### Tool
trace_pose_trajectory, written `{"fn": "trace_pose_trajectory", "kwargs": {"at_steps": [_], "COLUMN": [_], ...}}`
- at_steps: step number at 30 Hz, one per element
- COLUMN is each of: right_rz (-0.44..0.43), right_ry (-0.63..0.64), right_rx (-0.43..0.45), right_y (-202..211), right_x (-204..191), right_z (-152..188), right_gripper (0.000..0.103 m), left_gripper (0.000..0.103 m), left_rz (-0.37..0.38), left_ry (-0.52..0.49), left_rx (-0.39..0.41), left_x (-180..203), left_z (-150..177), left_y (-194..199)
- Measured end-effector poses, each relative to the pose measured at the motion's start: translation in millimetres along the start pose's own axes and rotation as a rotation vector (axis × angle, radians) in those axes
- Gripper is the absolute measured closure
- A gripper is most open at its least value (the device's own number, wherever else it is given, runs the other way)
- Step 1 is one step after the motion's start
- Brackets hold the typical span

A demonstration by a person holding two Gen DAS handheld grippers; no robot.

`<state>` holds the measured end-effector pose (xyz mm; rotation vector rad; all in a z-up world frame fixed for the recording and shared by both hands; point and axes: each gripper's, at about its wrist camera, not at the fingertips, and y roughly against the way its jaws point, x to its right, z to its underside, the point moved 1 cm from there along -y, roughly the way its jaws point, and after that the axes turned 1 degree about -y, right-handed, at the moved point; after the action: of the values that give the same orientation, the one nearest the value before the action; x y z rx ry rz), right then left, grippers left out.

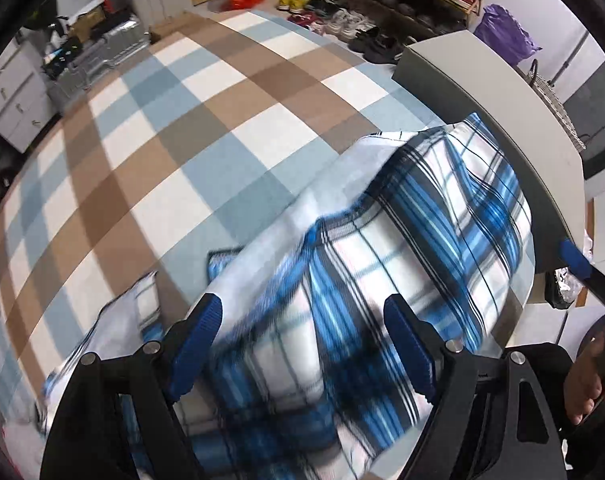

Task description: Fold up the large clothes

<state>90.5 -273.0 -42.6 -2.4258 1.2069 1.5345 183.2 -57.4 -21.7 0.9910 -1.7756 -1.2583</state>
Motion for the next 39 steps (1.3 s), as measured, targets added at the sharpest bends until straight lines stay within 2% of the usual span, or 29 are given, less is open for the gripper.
{"fn": "trace_pose_trajectory", "kwargs": {"at_steps": [1, 2, 3, 5, 7, 9, 11, 15, 16, 17, 20, 22, 24, 26, 28, 30, 31, 33, 34, 35, 37, 39], "right_rz": [0.010, 0.014, -0.004, -0.022, -0.016, -0.014, -0.007, -0.009, 0.005, 0.012, 0.056, 0.103, 0.173, 0.177, 0.203, 0.222, 0.219, 0.220, 0.215, 0.208, 0.190, 0.207], "right_ry": [0.037, 0.049, 0.064, 0.073, 0.090, 0.113, 0.116, 0.125, 0.138, 0.146, 0.163, 0.161, 0.140, 0.118, 0.094, 0.055, 0.024, -0.019, -0.047, -0.062, -0.089, -0.119], "right_rx": [0.021, 0.030, 0.022, 0.004, 0.017, 0.016, 0.013, 0.002, 0.007, 0.006, -0.021, -0.060, -0.106, -0.115, -0.066, -0.039, -0.040, -0.054, -0.054, -0.057, -0.115, -0.150], "right_y": [0.0, -1.2, -3.0, -3.9, -1.9, -3.8, -3.3, -3.2, -4.0, -4.0, -11.0, -19.0, -28.7, -30.5, -21.7, -15.7, -13.6, -12.9, -13.7, -15.9, -28.9, -38.1], "right_x": [-2.9, -3.7, -4.4, -4.2, -4.0, -4.6, -3.8, -6.3, -8.0, -8.7, -8.1, -2.7, 7.9, 16.8, 26.7, 37.6, 47.5, 59.5, 67.0, 69.2, 78.2, 83.6], "right_z": [-3.1, -4.1, -5.3, -4.9, -4.8, -6.2, -4.8, -2.0, -0.9, -0.2, 3.4, 6.7, 8.4, 5.6, -1.4, -7.7, -10.7, -13.5, -14.7, -16.1, -16.0, -13.6], "right_gripper": [0.000, 0.000, 0.000, 0.000, 0.000, 0.000, 0.000, 0.000, 0.000, 0.000, 0.000, 0.000, 0.000, 0.000, 0.000, 0.000, 0.000, 0.000, 0.000, 0.000, 0.000, 0.000], "left_gripper": [0.053, 0.095, 0.103, 0.103, 0.103, 0.103, 0.103, 0.103, 0.103, 0.103, 0.103, 0.103, 0.101, 0.101, 0.101, 0.099, 0.092, 0.068, 0.042, 0.025, 0.025, 0.025], "left_rz": [-0.005, 0.018, 0.051, 0.086, 0.080, 0.093, 0.075, 0.090, 0.082, 0.091, 0.115, 0.102, 0.107, 0.130, 0.169, 0.166, 0.148, 0.146, 0.135, 0.089, 0.020, -0.051], "left_ry": [-0.007, -0.005, 0.003, -0.005, -0.029, -0.007, 0.008, 0.075, 0.113, 0.138, 0.201, 0.214, 0.235, 0.278, 0.317, 0.300, 0.287, 0.257, 0.244, 0.244, 0.241, 0.215], "left_rx": [-0.006, -0.025, -0.048, -0.059, -0.048, -0.028, 0.007, 0.067, 0.118, 0.134, 0.104, 0.039, -0.015, -0.024, 0.043, 0.115, 0.160, 0.219, 0.251, 0.277, 0.329, 0.320], "left_x": [0.3, -1.5, -3.2, -1.1, 0.1, -4.3, -12.4, -31.4, -37.6, -41.4, -51.2, -56.5, -63.0, -68.3, -71.9, -69.2, -65.2, -57.9, -51.6, -47.3, -44.8, -43.5], "left_z": [-2.3, -3.4, -3.9, -8.1, -8.7, -13.1, -21.2, -38.4, -42.1, -45.4, -49.7, -48.1, -41.7, -36.7, -29.4, -19.8, -9.7, 10.6, 27.2, 41.5, 59.8, 65.7], "left_y": [-2.8, -6.1, -8.1, -8.9, -5.3, 1.0, 8.6, 13.4, 16.2, 13.9, -8.2, -32.0, -49.0, -44.7, -15.9, 18.3, 41.0, 70.8, 86.2, 94.6, 102.7, 101.2]}}
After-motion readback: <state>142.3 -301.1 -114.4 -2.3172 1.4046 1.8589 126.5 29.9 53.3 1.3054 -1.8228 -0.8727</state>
